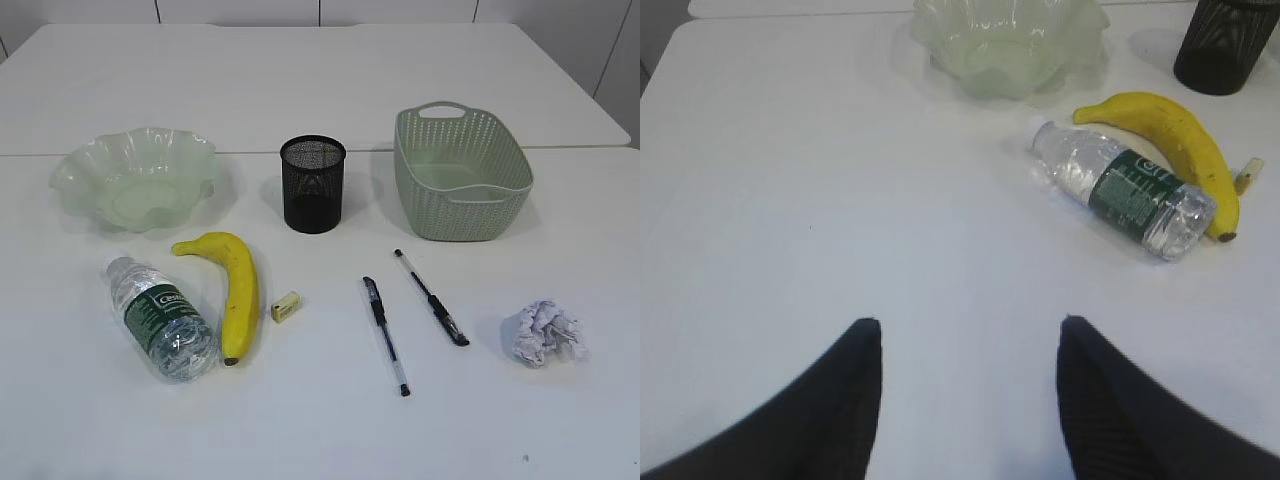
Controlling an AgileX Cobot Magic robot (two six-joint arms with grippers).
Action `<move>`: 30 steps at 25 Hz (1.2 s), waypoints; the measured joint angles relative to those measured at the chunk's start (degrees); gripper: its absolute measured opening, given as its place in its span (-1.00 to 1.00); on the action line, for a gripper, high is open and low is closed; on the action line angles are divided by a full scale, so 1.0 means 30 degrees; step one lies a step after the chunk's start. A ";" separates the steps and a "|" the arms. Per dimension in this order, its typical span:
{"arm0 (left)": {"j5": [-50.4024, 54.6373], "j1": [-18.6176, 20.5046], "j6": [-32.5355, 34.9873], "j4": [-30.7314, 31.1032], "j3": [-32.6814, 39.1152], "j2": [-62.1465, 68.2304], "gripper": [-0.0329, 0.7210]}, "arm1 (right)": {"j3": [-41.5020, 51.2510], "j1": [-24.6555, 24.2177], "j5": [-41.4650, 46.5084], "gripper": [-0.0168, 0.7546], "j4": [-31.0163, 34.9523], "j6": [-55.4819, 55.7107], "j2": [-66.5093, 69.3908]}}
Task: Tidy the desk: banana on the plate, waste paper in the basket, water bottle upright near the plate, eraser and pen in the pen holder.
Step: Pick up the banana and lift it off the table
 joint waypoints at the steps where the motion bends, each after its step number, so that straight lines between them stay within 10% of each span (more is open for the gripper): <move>1: -0.0311 0.0000 0.0000 -0.0171 -0.0038 0.0153 0.13 | 0.0000 0.0000 -0.0035 0.56 0.0000 0.0154 0.0000; 20: -0.6134 -0.0689 0.1860 -0.1559 -0.2626 0.9680 0.29 | -0.0630 0.0000 -0.9799 0.32 0.1806 0.0504 0.9493; 30: -0.5213 -0.2482 0.2291 -0.1514 -0.5650 1.2627 0.32 | -0.3019 0.0000 -0.8039 0.32 0.2796 0.0394 1.4637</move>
